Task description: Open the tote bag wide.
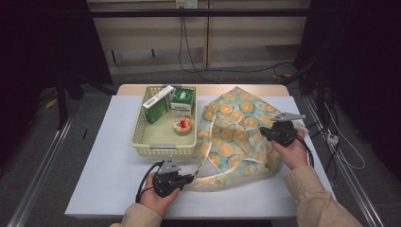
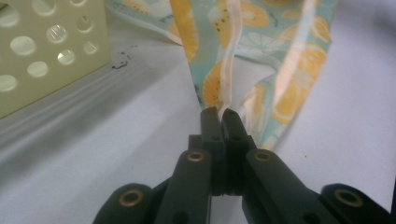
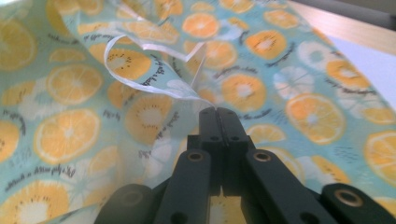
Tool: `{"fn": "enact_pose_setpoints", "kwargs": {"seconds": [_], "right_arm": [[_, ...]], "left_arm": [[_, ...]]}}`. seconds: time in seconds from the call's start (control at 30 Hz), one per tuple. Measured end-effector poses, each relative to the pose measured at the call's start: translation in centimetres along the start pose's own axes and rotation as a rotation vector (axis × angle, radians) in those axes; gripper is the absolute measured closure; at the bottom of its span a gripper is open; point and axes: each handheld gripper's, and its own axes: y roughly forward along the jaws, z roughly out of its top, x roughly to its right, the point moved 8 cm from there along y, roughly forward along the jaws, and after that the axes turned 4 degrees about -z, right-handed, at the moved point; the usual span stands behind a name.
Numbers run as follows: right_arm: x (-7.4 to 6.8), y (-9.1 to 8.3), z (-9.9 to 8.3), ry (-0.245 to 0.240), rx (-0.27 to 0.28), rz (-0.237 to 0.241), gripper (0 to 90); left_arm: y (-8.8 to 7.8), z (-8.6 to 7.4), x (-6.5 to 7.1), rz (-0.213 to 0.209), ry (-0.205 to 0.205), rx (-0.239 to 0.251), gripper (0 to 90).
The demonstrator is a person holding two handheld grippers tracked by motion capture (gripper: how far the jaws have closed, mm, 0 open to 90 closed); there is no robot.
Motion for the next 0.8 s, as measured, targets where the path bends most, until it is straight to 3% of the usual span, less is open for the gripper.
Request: {"fn": "enact_pose_setpoints", "kwargs": {"seconds": [0.13,0.23,0.33,0.43,0.5,0.8], "right_arm": [[-1.7,0.6,-0.2,-0.022,-0.008,0.017,72.0],[-3.1,0.8,0.5,-0.040,0.006,0.030,46.3],[-4.8,1.4,1.2,-0.083,0.001,0.040,32.8],[-5.9,2.4,1.6,-0.131,-0.003,0.037,24.7],[-6.5,3.4,1.6,-0.136,-0.014,0.038,21.4],[-7.7,6.9,-0.5,-0.121,-0.109,0.069,23.7]], "left_arm": [[0.2,0.0,0.1,-0.010,-0.005,0.003,90.0],[0.2,0.0,0.4,-0.018,-0.002,0.003,90.0],[0.3,0.0,0.6,-0.027,0.002,0.002,90.0],[0.3,-0.1,0.7,-0.033,0.001,0.004,90.0],[0.3,-0.1,0.7,-0.033,0.005,0.000,90.0],[-0.1,-0.1,0.8,-0.043,0.014,0.012,90.0]]}}
